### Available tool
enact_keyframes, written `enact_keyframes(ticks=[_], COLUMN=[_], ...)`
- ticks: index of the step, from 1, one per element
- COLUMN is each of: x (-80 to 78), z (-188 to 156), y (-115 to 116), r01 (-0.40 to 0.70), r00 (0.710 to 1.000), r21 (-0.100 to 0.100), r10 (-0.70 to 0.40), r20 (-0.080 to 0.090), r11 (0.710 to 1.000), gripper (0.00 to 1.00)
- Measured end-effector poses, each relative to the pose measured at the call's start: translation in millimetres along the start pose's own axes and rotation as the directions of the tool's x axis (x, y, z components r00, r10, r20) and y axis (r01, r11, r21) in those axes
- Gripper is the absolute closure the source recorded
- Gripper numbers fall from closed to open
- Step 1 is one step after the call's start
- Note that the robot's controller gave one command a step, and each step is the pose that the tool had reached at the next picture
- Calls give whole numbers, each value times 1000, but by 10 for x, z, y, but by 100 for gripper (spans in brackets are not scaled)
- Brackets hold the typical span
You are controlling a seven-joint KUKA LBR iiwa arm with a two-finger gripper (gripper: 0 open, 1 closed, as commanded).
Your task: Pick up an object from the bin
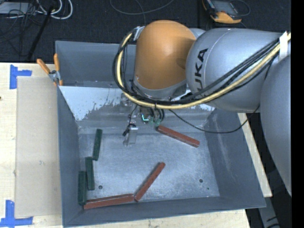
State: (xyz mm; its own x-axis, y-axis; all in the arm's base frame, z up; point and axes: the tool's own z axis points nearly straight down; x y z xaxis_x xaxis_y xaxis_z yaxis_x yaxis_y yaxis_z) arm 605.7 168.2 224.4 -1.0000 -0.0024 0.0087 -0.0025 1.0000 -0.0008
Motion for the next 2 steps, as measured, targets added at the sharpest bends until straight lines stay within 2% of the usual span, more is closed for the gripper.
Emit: enact_keyframes(ticks=[1,2], x=[-117,-31], z=[1576,1235], y=[542,446], r01=[468,728], r00=[884,686], r21=[1,6], r10=[-468,-728], r20=[3,8], r11=[884,686], gripper=[0,0])
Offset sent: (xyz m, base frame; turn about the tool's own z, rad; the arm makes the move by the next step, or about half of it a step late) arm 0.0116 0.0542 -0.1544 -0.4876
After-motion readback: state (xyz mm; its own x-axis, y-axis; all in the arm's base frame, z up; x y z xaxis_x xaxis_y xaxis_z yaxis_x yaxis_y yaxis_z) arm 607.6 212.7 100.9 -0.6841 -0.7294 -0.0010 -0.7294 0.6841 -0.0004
